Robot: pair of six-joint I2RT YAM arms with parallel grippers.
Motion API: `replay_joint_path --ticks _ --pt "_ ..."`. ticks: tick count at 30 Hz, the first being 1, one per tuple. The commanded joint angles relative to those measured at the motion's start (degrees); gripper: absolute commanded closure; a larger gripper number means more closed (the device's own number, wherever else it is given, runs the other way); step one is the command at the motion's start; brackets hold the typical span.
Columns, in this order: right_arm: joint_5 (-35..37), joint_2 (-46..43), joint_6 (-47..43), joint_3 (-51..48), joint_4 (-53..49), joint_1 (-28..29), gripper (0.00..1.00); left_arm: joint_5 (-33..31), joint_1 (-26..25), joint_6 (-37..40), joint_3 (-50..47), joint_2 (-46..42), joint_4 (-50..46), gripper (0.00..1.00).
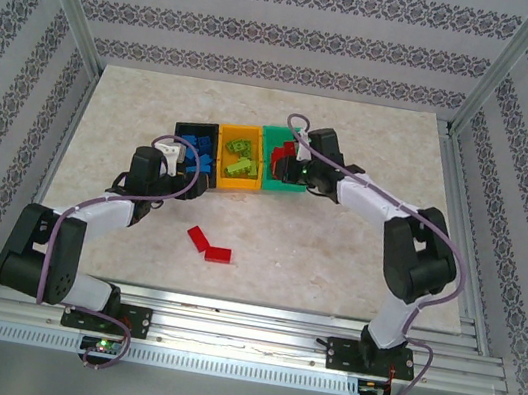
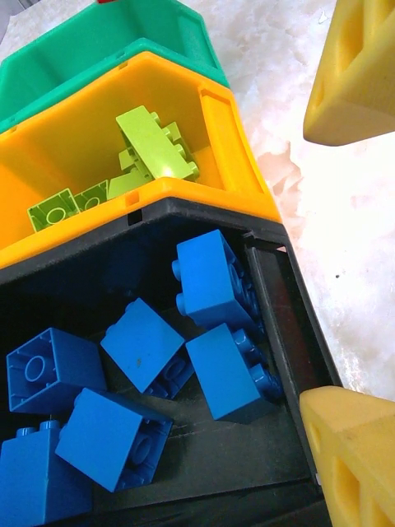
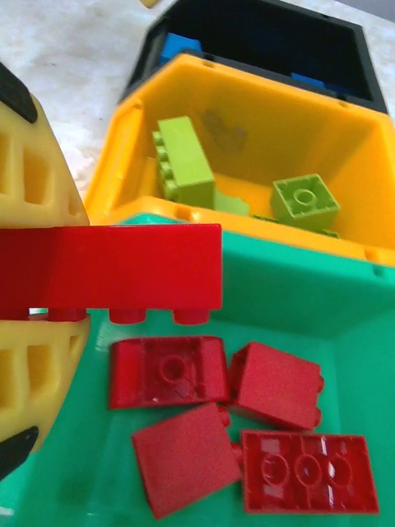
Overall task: Sort the legos into containers by color
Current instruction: Place the lego in the container.
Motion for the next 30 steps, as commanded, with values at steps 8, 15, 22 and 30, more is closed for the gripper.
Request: replay_joint_path --ticks 8,15,22,30 --pt "-0.6 6.6 1.7 9.1 -4.0 -0.7 0.5 0.9 0.7 -0.7 -0.7 -0.3 2.3 0.23" --pt "0.1 -1.7 -3.8 1.1 -5.7 4.2 0.47 0.8 0.7 -0.7 -0.8 -1.3 2.1 0.23" --pt "-1.7 -8.4 -17.3 -5.5 -16.4 18.3 0.41 1.0 0.7 -1.1 -0.8 -0.2 3.0 0.23" --pt "7.5 -4.3 -24.2 -5.0 -22.8 31.6 0.34 2.1 1.0 -1.9 -0.4 1.4 3.2 0.23"
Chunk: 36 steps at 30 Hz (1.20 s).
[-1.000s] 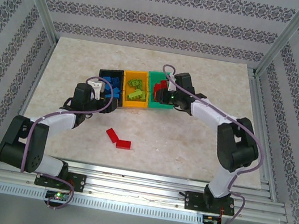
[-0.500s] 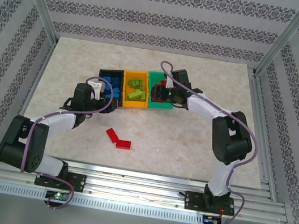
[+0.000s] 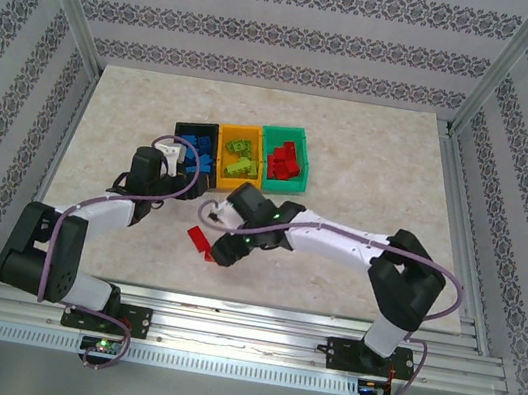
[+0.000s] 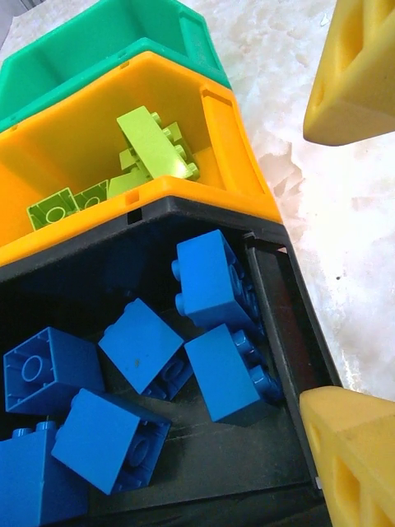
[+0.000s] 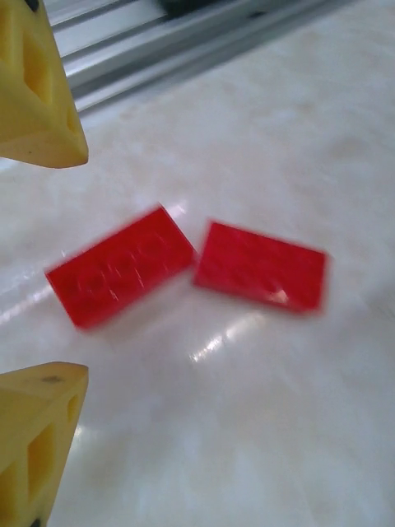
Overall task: Sort the legos into containers by color
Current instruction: Place the lego in the container, then pick up the lego from the bottom-center of the table.
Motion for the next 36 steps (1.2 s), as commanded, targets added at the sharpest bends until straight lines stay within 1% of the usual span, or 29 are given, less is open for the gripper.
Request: replay_joint_path --ticks 1,9,14,22,25,27,30,32,36 --pt "6.1 1.4 -5.1 -0.3 -3.1 1.2 0.33 1.6 1.0 -0.9 -0.4 0.6 2.9 0.23" --pt "5.0 6.1 -8.4 4.2 -4.0 3.3 0.27 1.7 2.2 -2.1 -0.7 0.8 2.9 0.22" --pt "5.3 8.7 -8.2 4.5 -3.1 3.4 0.27 2.8 3.6 -3.5 -1.1 1.3 3.7 0.22" --pt "5.1 12.9 -7.1 5.8 -0.2 3.2 0.28 4.3 4.1 -4.3 -1.3 2.3 5.2 0.22" --pt "4.5 14.3 -6.6 6.5 0.5 3.2 0.38 4.4 4.3 -4.4 -1.3 2.3 5.4 0.22" --pt "3.8 14.7 -6.5 6.8 0.4 3.0 0.52 4.7 4.4 -4.5 -1.4 2.4 5.4 0.22" --pt "2.5 13.8 -6.5 5.9 0.6 2.5 0.68 4.8 4.6 -4.6 -1.4 2.3 5.5 0.22" --pt "2.1 12.2 -6.2 4.6 1.8 1.9 0.72 5.0 4.6 -4.6 -1.4 2.3 5.6 0.22" --pt "0.4 7.6 -4.6 1.5 5.4 -0.3 0.74 5.1 4.7 -4.8 -1.5 2.6 5.9 0.22"
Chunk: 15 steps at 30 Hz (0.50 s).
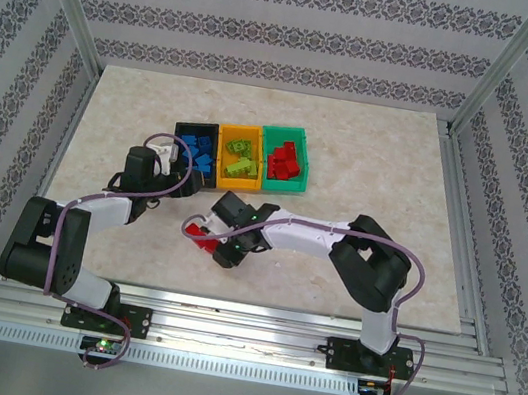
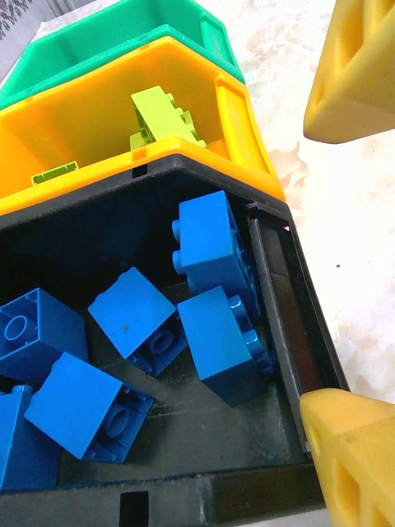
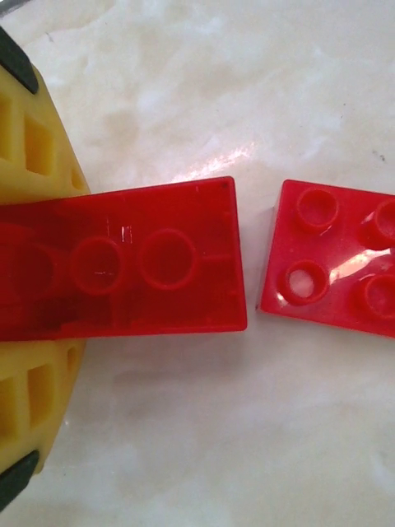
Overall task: Sort the legos into containers by color
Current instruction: Pick up the lego from the bottom-center of the table.
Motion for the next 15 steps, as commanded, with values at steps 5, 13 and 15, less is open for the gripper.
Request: replay_joint_path --ticks 5,13,15 --pt "-3.4 -9.4 4.5 -5.6 10.7 -5.6 0.74 1.5 1.0 -1.1 -0.8 0.8 3.7 0.22" --pt "-1.5 -12.7 19.2 -6.8 20.3 -19.2 0.74 1.4 1.2 -1.2 -1.2 0.0 4.2 0.22" --pt "-2.2 -11.6 23.2 -6.3 22.4 -23.0 0.75 1.3 1.3 -1.2 -1.2 0.2 4.3 0.22"
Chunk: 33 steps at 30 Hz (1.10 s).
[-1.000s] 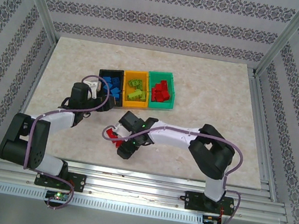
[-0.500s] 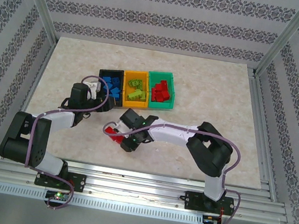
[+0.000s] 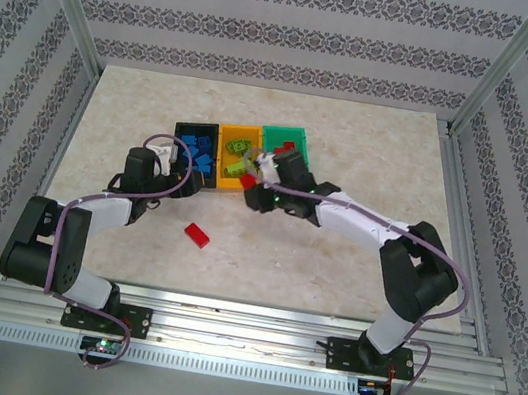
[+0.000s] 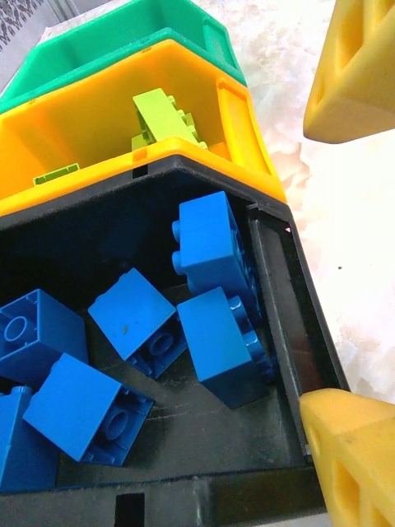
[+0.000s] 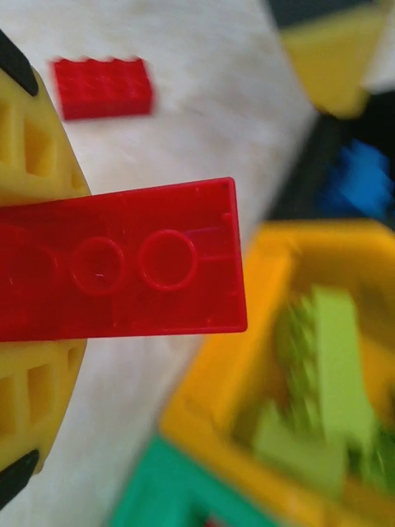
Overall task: Sort the legos into containers by color
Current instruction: Pick up the lego from the bottom-center of the table, then place the lego in the container.
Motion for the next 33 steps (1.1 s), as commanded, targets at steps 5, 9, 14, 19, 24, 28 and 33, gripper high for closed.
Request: replay_joint_path --ticks 5,9,14,19,24,28,33 --pt "0.8 3.7 11.9 2.4 6.7 -9.0 0.75 1.5 1.3 -0.7 -0.4 0.3 2.8 0.22" --pt "0.5 7.9 12.4 6.6 6.1 -12.4 0.72 1.5 1.4 -0.9 -0.6 0.2 3.0 0.22" --pt "-2.1 13.9 10.5 14.5 2.4 -14.0 0.67 1.8 1.4 -1.2 -0.5 0.8 3.4 0.22" --pt "-2.8 16.5 11.0 18.0 1.4 -15.0 0.51 2.0 1.5 -1.5 -0.6 1.2 3.8 0.22" --pt "-3.6 15.6 11.4 15.5 2.9 -14.5 0.41 2.3 1.6 -1.8 -0.7 1.5 4.5 0.22" --pt "-3.8 11.0 9.8 10.0 3.7 -12.3 0.41 2.5 1.7 -1.9 -0.8 1.5 4.6 0.22" --pt "-4.0 4.4 3.9 3.5 1.0 -5.8 0.4 2.7 1.9 -2.4 -1.0 2.0 5.3 0.22"
